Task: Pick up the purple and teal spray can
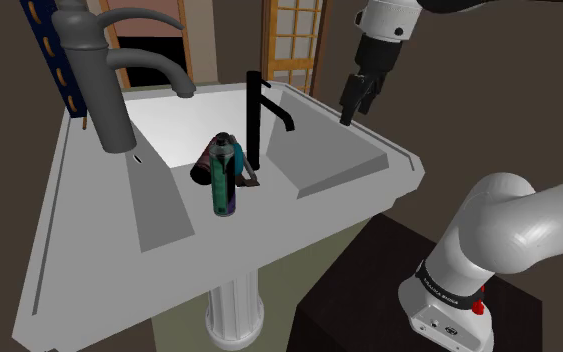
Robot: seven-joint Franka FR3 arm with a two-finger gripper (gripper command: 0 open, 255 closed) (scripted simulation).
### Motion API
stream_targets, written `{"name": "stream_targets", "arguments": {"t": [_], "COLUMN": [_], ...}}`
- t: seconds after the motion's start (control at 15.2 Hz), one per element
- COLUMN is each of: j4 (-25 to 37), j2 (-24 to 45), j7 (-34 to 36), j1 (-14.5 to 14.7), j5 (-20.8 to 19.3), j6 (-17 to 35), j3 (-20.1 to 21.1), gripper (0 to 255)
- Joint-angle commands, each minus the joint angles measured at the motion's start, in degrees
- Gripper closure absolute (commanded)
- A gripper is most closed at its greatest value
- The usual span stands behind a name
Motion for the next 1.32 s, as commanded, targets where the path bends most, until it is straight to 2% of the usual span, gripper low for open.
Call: {"name": "stream_targets", "arguments": {"t": [0.0,0.4,0.73,0.99,1.25], "j4": [0.0,-0.8,1.1,4.3,9.0], "j2": [0.0,4.2,10.2,16.2,23.2], "j7": [0.0,11.1,20.4,28.4,37.0], "j1": [0.0,0.5,-0.1,-1.6,-4.2], "j5": [0.0,4.5,6.3,5.8,2.9], "j6": [0.0,9.3,17.1,22.9,27.8], "j3": [0.0,7.8,14.6,20.1,26.2], "gripper": [0,0,0,0,0]}}
